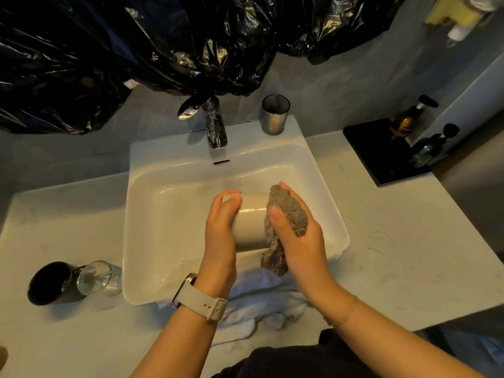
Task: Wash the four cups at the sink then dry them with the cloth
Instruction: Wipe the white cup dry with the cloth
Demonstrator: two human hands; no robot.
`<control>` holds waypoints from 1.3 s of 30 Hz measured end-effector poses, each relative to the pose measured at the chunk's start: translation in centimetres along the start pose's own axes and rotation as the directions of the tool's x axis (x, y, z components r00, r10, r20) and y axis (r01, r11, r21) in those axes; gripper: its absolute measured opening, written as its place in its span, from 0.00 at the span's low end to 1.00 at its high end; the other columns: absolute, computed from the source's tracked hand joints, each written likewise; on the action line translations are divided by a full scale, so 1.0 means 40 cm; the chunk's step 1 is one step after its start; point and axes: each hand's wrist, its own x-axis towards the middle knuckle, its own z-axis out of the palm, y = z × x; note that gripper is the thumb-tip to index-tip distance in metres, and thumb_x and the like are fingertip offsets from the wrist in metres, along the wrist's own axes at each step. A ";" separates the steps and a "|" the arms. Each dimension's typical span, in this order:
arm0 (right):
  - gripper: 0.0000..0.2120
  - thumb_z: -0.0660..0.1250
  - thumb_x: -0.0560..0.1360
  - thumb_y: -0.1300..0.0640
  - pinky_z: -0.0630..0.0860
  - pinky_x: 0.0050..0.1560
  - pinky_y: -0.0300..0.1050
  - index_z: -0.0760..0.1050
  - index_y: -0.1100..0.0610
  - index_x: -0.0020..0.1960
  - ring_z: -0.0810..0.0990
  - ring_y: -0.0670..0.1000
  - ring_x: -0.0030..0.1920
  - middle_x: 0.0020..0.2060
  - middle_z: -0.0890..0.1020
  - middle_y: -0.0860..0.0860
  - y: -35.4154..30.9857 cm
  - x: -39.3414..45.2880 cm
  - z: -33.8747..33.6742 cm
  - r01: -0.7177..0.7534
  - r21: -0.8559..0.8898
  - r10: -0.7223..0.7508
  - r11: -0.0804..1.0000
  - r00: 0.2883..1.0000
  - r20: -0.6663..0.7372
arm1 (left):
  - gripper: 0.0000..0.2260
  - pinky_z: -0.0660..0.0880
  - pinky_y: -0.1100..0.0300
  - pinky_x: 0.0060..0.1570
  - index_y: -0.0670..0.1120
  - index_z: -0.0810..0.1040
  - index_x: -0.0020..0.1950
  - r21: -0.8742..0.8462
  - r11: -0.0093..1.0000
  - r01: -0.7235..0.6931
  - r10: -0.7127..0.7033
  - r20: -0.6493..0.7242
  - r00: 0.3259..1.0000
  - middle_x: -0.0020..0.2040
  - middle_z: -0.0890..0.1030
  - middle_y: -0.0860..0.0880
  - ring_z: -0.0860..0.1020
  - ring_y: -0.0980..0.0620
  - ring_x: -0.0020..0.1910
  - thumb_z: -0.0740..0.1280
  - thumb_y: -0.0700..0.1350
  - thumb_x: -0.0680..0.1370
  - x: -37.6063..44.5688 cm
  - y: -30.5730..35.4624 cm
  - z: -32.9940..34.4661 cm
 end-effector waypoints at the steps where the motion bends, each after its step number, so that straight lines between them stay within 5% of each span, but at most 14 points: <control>1: 0.23 0.68 0.73 0.49 0.71 0.58 0.27 0.70 0.45 0.67 0.75 0.34 0.60 0.60 0.77 0.39 0.011 -0.012 -0.002 0.053 -0.031 -0.053 0.998 0.999 0.007 | 0.12 0.74 0.50 0.42 0.51 0.79 0.48 -0.045 0.998 0.045 -0.046 -0.033 0.998 0.46 0.81 0.48 0.79 0.48 0.44 0.67 0.58 0.72 0.001 0.001 -0.005; 6: 0.23 0.67 0.76 0.50 0.70 0.68 0.45 0.72 0.56 0.69 0.73 0.46 0.68 0.67 0.76 0.49 0.075 -0.061 -0.025 0.255 -0.212 -0.230 0.943 0.964 0.136 | 0.10 0.77 0.50 0.40 0.51 0.80 0.46 -0.266 0.928 0.260 -0.292 -0.088 0.952 0.39 0.84 0.48 0.82 0.45 0.37 0.64 0.54 0.78 0.009 -0.004 -0.041; 12: 0.24 0.66 0.75 0.47 0.66 0.70 0.39 0.70 0.51 0.69 0.70 0.44 0.70 0.67 0.75 0.46 0.016 -0.019 -0.033 0.234 -0.198 -0.199 0.952 0.963 0.183 | 0.20 0.79 0.49 0.42 0.47 0.79 0.64 -0.308 0.894 0.325 -0.343 -0.005 0.939 0.55 0.83 0.40 0.81 0.41 0.47 0.63 0.56 0.77 -0.015 -0.018 -0.027; 15: 0.23 0.65 0.75 0.43 0.70 0.68 0.42 0.71 0.48 0.68 0.74 0.42 0.66 0.64 0.78 0.47 -0.008 0.017 -0.036 0.191 -0.230 -0.148 0.954 0.970 0.191 | 0.14 0.78 0.52 0.38 0.48 0.80 0.55 -0.374 0.864 0.337 -0.359 0.012 0.933 0.45 0.83 0.43 0.81 0.43 0.40 0.63 0.56 0.77 -0.022 -0.012 -0.016; 20: 0.20 0.67 0.74 0.45 0.72 0.60 0.31 0.72 0.44 0.65 0.76 0.36 0.61 0.59 0.80 0.42 0.006 -0.046 -0.037 0.115 -0.224 -0.079 0.968 0.983 0.163 | 0.11 0.79 0.48 0.41 0.50 0.78 0.51 -0.315 0.907 0.280 -0.333 -0.126 0.935 0.47 0.82 0.43 0.80 0.41 0.44 0.64 0.55 0.78 -0.006 -0.012 -0.020; 25: 0.19 0.66 0.72 0.49 0.68 0.60 0.26 0.72 0.41 0.62 0.73 0.31 0.61 0.60 0.76 0.35 -0.019 -0.016 -0.023 0.014 -0.064 -0.001 0.998 0.980 0.201 | 0.19 0.76 0.48 0.44 0.49 0.79 0.59 -0.148 0.981 0.123 -0.144 -0.143 0.979 0.56 0.81 0.41 0.79 0.42 0.50 0.63 0.60 0.75 -0.017 -0.039 -0.017; 29: 0.21 0.68 0.74 0.48 0.68 0.70 0.45 0.73 0.41 0.67 0.72 0.42 0.68 0.67 0.75 0.41 -0.033 0.047 -0.034 -0.111 -0.022 0.112 0.994 0.931 0.347 | 0.15 0.75 0.56 0.35 0.54 0.75 0.54 0.013 0.998 -0.061 0.062 -0.145 0.987 0.49 0.80 0.52 0.79 0.58 0.41 0.61 0.60 0.72 -0.035 -0.032 -0.017; 33: 0.25 0.70 0.72 0.48 0.79 0.53 0.61 0.72 0.44 0.68 0.80 0.58 0.59 0.61 0.80 0.55 -0.055 0.087 -0.036 -0.525 0.174 0.393 0.833 0.783 0.482 | 0.16 0.77 0.57 0.37 0.57 0.72 0.55 0.243 0.925 -0.292 0.314 -0.059 0.948 0.52 0.77 0.52 0.78 0.56 0.44 0.62 0.63 0.71 -0.043 -0.021 -0.031; 37: 0.24 0.70 0.69 0.44 0.82 0.45 0.49 0.79 0.56 0.59 0.84 0.54 0.44 0.46 0.84 0.56 -0.072 0.118 -0.025 -0.695 0.115 0.582 0.710 0.671 0.459 | 0.15 0.75 0.51 0.50 0.52 0.72 0.59 0.453 0.748 -0.484 0.518 0.056 0.853 0.55 0.75 0.50 0.76 0.50 0.52 0.62 0.58 0.76 -0.048 -0.048 -0.029; 39: 0.19 0.71 0.70 0.43 0.81 0.45 0.49 0.79 0.57 0.53 0.83 0.54 0.40 0.42 0.83 0.56 -0.060 0.110 -0.020 -0.714 0.106 0.619 0.693 0.663 0.421 | 0.17 0.76 0.46 0.51 0.50 0.72 0.60 0.464 0.741 -0.485 0.527 0.045 0.848 0.56 0.75 0.50 0.76 0.49 0.54 0.62 0.58 0.77 -0.048 -0.059 -0.025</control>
